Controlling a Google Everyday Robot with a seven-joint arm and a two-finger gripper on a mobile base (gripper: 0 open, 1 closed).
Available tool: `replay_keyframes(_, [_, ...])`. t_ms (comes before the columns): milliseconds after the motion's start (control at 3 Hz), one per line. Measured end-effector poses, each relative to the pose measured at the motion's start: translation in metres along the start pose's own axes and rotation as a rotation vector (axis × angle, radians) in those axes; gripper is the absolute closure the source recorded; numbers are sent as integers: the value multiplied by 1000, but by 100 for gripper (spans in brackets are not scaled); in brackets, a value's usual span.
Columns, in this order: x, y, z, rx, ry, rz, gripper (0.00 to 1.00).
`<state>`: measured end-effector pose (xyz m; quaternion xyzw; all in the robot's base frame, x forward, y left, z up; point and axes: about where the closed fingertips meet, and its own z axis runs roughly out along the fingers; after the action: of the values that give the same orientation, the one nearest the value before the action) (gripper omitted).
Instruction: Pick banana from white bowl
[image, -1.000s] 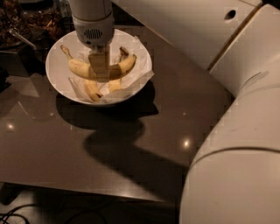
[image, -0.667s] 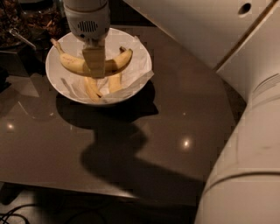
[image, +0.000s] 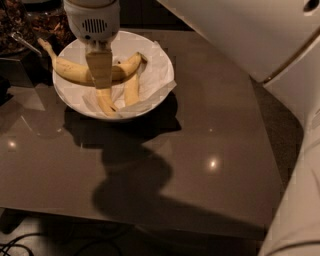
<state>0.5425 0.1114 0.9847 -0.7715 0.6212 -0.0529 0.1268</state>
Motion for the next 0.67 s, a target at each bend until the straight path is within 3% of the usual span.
replay_keyframes(667, [-30,32,-6,-36,-46,-40,100])
